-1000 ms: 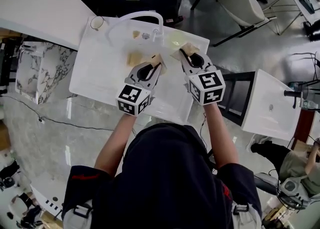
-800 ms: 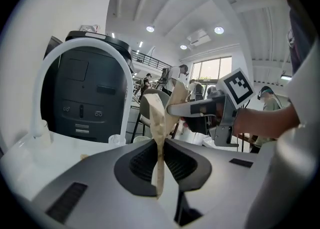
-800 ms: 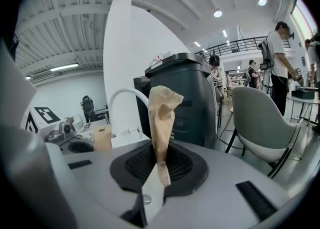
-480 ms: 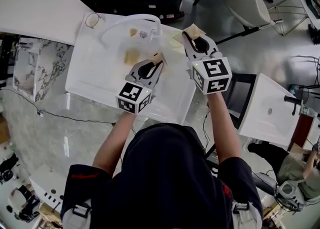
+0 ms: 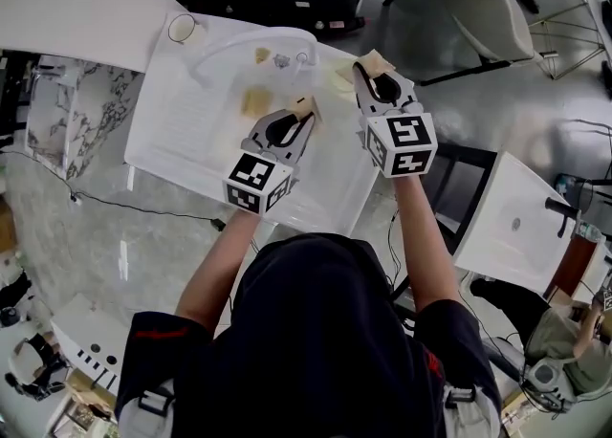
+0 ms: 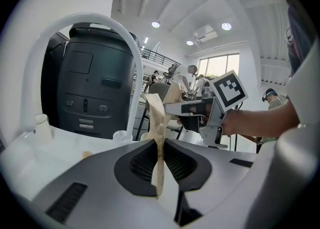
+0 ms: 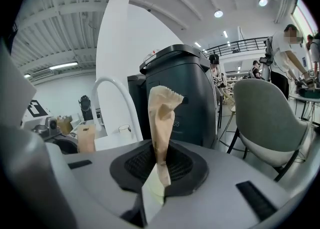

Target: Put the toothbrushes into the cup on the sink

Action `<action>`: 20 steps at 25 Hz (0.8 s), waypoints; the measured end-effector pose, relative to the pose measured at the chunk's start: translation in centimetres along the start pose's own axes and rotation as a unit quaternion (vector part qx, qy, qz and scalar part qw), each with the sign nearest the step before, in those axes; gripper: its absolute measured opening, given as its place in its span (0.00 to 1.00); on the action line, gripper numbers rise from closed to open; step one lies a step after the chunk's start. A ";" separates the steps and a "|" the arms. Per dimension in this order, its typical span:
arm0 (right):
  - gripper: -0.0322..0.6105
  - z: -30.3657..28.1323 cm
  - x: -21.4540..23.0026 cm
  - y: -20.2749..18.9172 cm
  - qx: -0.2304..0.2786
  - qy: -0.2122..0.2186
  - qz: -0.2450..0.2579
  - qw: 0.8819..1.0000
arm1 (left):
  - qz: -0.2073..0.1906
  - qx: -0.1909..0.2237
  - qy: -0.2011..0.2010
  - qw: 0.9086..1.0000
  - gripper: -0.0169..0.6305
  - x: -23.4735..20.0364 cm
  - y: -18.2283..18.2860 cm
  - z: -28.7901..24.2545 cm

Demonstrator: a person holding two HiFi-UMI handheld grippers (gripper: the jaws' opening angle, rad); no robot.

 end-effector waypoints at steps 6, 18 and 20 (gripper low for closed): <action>0.15 -0.7 0.3 -1.4 -0.011 -0.002 -0.001 1.000 | 0.003 -0.007 -0.002 1.000 0.09 0.2 -0.4 -0.4; 0.17 -1.0 1.1 -3.1 -0.047 0.008 -0.036 0.998 | 0.006 -0.005 0.004 1.000 0.09 0.3 -0.3 -0.4; 0.21 -1.0 1.1 -3.2 -0.053 0.012 -0.038 0.998 | 0.007 -0.004 0.004 1.000 0.10 0.5 -0.3 -0.3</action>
Point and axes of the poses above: the fingertips, and each gripper's own axes: z backward along the fingers, x to its right, y out of its top, the point moved 7 cm from there along z, backward along the fingers, and after that the axes turned 12 degrees about -z, right-handed, at the moved point
